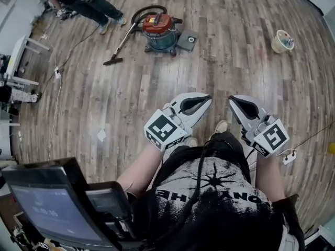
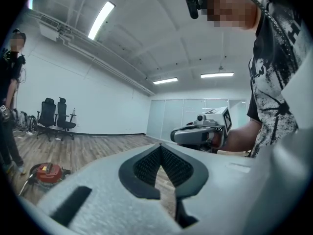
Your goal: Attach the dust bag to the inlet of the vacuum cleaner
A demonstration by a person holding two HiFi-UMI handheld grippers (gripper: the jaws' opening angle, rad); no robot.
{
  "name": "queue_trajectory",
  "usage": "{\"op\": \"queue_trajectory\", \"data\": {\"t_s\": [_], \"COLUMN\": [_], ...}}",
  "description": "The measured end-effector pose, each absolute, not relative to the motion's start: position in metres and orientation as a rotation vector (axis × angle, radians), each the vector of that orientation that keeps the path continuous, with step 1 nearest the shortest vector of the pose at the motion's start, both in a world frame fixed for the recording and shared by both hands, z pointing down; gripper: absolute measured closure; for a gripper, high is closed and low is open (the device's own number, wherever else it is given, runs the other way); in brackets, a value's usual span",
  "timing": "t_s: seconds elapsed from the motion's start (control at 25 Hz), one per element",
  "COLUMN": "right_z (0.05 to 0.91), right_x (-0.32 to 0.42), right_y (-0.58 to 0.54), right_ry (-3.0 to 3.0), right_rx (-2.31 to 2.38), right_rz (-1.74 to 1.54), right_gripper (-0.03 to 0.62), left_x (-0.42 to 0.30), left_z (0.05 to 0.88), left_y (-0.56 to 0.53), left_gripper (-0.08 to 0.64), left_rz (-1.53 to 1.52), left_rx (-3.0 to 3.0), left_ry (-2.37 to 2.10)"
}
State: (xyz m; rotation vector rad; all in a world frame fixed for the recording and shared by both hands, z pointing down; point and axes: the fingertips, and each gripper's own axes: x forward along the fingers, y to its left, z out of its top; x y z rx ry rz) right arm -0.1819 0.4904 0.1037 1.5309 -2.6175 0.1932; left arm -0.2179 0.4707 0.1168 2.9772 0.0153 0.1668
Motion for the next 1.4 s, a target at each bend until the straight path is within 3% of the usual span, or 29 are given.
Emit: {"op": "queue_trajectory", "data": {"t_s": [0.92,1.4], "right_z": [0.107,0.117], "right_x": [0.088,0.139], "right_y": [0.321,0.272], "right_ry": [-2.758,-2.798], "right_rx": [1.314,1.304], "right_rz": [0.136,0.173], "right_gripper": [0.588,0.588], "left_x": [0.055,0.104], "left_z": [0.111,0.119], "left_y": [0.307,0.264], "left_gripper": [0.563,0.563], "left_rz": [0.222,0.276], "left_rx": [2.999,2.991], "left_ry": [-0.220,-0.239]}}
